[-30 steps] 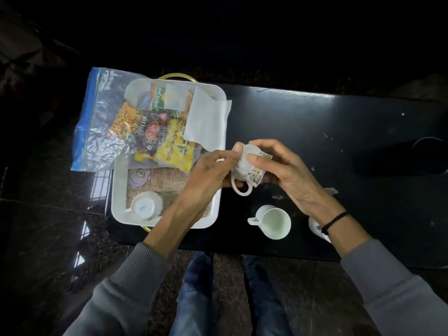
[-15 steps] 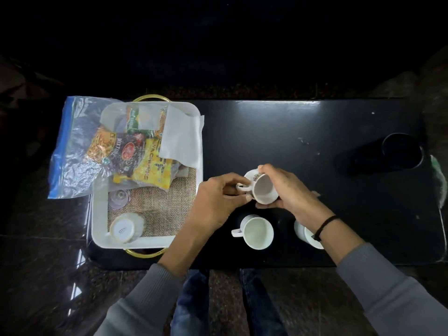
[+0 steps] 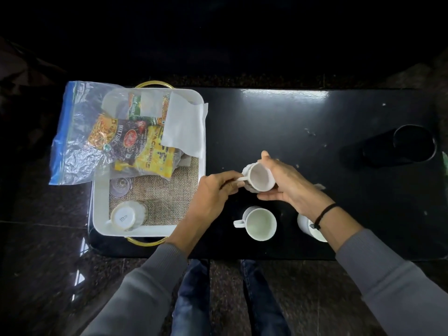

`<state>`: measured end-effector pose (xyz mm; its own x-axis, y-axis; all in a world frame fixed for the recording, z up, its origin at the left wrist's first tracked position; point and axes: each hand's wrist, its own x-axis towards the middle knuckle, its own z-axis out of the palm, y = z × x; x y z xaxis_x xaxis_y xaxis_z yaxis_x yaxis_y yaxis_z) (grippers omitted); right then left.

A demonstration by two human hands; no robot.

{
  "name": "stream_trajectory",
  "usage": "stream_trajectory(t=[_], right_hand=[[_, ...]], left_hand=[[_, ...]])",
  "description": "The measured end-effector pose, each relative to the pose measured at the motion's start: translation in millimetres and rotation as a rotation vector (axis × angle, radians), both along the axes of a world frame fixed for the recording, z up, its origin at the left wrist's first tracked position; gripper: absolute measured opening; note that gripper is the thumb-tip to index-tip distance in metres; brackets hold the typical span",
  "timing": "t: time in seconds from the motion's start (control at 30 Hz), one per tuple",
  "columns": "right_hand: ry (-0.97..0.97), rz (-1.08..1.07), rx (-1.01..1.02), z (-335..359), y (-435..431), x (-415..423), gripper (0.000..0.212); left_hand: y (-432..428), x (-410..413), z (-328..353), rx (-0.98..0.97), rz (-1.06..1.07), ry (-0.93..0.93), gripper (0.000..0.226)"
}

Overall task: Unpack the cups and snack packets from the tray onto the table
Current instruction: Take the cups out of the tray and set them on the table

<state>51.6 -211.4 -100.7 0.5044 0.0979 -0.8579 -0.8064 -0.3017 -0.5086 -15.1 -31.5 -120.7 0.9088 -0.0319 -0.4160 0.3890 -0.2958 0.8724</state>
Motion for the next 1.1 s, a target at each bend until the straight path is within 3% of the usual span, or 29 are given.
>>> stream_trajectory(t=[0.1, 0.23, 0.43, 0.57, 0.83, 0.97, 1.1], right_hand=[[-0.062, 0.070, -0.022, -0.2, -7.6, -1.5, 0.038], [-0.125, 0.097, -0.008, -0.7, -17.6, -3.8, 0.016], [-0.187, 0.170, -0.069, -8.8, -24.2, -6.5, 0.030], [-0.196, 0.170, -0.054, -9.8, -24.5, -6.9, 0.028], [-0.231, 0.255, -0.110, -5.4, -24.6, -6.9, 0.027], [-0.340, 0.545, -0.361, 10.1, -15.3, -1.1, 0.036], [-0.575, 0.760, -0.558, 31.4, 5.9, 1.7, 0.030]], left_hand=[[-0.6, -3.3, -8.9, -0.148, 0.145, 0.068, 0.019], [-2.8, -5.0, -13.2, -0.218, 0.186, 0.118, 0.019], [-9.9, -5.2, -19.9, -0.252, 0.210, 0.189, 0.015], [-10.0, -5.5, -20.6, -0.252, 0.227, 0.199, 0.016], [-8.0, -5.3, -22.3, -0.134, 0.191, 0.223, 0.014], [-9.2, -6.8, -14.7, -0.037, 0.138, 0.226, 0.014], [-0.8, -5.7, 2.0, 0.138, 0.044, 0.158, 0.034]])
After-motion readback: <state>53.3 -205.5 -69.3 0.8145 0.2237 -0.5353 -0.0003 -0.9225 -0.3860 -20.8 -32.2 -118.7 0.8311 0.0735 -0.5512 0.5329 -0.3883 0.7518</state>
